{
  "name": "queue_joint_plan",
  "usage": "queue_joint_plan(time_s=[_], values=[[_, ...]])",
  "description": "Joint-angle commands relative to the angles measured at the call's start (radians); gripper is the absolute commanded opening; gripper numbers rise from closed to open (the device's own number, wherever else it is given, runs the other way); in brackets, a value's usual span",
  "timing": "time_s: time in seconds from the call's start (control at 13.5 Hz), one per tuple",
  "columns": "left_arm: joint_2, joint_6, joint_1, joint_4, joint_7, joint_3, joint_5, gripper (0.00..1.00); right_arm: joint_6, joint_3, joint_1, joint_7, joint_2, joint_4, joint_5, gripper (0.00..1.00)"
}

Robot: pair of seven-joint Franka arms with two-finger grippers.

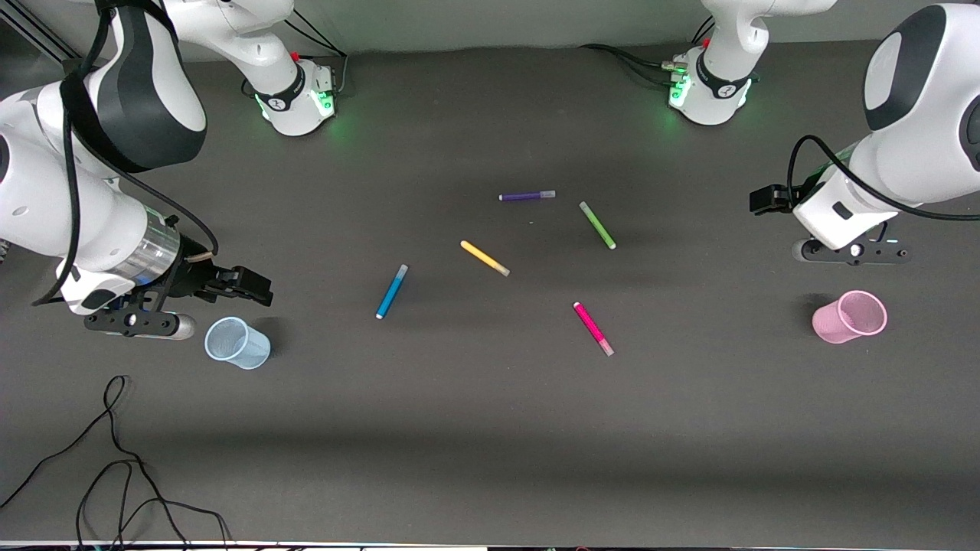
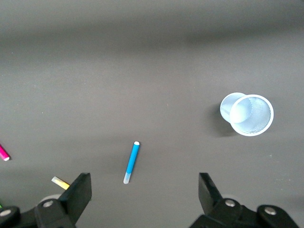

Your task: Place pink and blue markers in matching cups

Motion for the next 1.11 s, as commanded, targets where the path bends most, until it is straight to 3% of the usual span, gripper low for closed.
queue_joint_plan(time_s=[0.0, 0.67, 1.04], values=[[0.006, -0.017, -0.010, 0.021, -0.012, 0.006, -0.005, 1.00, -0.002, 0.001, -0.003, 0.025, 0.012, 0.025, -0.025, 1.00], [-0.012, -0.028, -0.009, 0.023, -0.017, 0.005, -0.005, 1.00, -0.002, 0.004, 0.001, 0.028, 0.046, 0.038, -0.016, 1.00], [-0.053, -0.007, -0.007, 0.024, -0.018, 0.006, -0.002, 1.00, 0.000, 0.013, 0.006, 0.045, 0.259, 0.107, 0.021, 1.00]])
